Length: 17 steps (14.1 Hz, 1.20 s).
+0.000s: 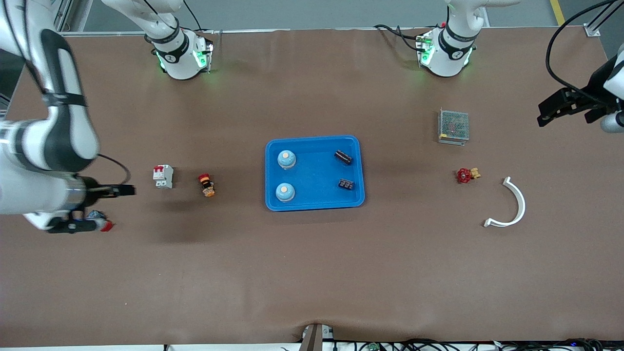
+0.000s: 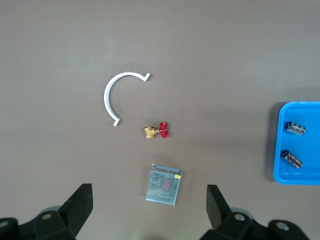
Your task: Place electrolytic capacitor and blue bell in tray
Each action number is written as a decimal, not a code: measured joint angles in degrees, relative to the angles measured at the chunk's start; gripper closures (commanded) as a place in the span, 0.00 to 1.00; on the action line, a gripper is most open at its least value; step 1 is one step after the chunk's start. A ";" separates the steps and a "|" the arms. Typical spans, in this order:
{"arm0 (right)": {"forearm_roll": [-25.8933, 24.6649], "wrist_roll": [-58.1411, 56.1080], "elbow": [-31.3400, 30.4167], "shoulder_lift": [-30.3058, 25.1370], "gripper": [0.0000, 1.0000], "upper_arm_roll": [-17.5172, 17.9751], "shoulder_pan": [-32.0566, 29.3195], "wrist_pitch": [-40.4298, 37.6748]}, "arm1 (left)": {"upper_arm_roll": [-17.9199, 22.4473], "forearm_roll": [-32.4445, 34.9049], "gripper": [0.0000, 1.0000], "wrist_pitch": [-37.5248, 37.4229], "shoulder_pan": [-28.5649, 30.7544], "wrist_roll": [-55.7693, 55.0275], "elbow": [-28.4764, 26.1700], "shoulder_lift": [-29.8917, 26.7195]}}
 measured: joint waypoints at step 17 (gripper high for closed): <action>-0.90 -1.88 9.96 -16.98 0.00 -6.75 7.51 -12.82 | 1.74 -0.02 0.00 -0.11 -0.53 2.76 -5.16 -4.72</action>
